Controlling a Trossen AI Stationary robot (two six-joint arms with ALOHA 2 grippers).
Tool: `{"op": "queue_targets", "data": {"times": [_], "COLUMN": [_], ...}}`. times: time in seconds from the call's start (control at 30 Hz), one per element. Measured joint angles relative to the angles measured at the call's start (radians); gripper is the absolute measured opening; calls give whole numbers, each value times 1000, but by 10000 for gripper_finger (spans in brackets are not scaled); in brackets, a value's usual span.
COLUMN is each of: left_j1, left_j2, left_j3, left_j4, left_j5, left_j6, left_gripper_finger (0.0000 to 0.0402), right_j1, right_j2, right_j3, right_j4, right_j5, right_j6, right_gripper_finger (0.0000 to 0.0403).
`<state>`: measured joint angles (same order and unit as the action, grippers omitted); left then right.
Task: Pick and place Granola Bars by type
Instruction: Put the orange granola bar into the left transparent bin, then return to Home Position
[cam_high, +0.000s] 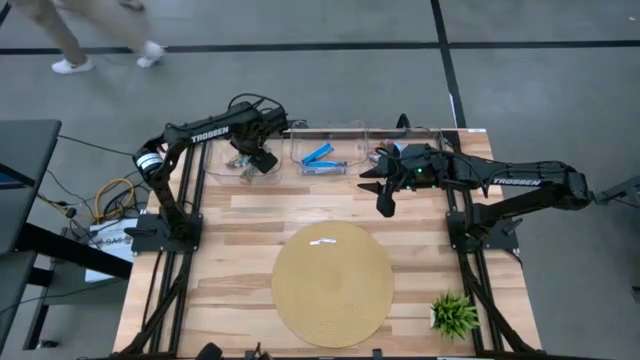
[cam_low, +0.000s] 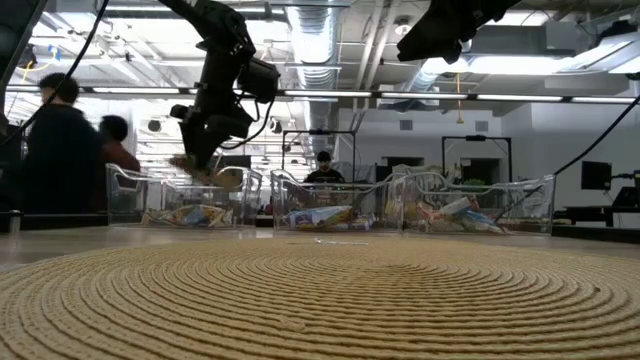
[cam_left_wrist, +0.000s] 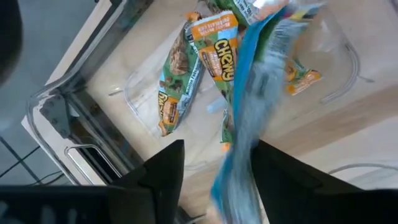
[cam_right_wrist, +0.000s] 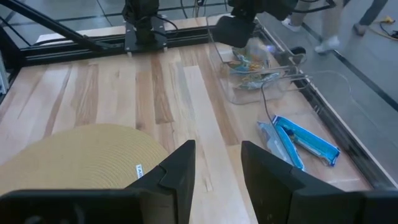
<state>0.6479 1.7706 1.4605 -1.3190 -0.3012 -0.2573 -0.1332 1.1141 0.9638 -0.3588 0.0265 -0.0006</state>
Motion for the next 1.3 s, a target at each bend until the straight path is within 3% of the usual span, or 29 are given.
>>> {"op": "queue_targets", "data": {"times": [0.4, 0.57, 0.7, 0.83, 0.93, 1.1, 1.3], "left_j1": [0, 0, -3, -21, -31, -24, -5], "left_j2": [-23, -98, -186, -277, -350, -518, -730], "left_j3": [0, 0, 0, 0, -13, -122, -305], "left_j4": [42, 100, 145, 197, 240, 434, 641], "left_j5": [-48, -45, -30, 4, 91, 324, 482], "left_j6": [31, -21, -37, 47, 140, 193, 172], "left_gripper_finger": [178, 178, 178, 178, 178, 178, 178], "right_j1": [2, 2, 15, 21, 40, 64, 77], "right_j2": [0, 0, 0, 0, -4, -76, -232], "right_j3": [0, 0, 0, 0, 0, -46, -211], "right_j4": [0, 0, 9, 6, -17, -98, 107], "right_j5": [0, 0, -2, -5, -3, -6, -108], "right_j6": [0, 5, 101, 81, 18, -20, -6], "right_gripper_finger": [123, 123, 123, 123, 123, 123, 123]}}
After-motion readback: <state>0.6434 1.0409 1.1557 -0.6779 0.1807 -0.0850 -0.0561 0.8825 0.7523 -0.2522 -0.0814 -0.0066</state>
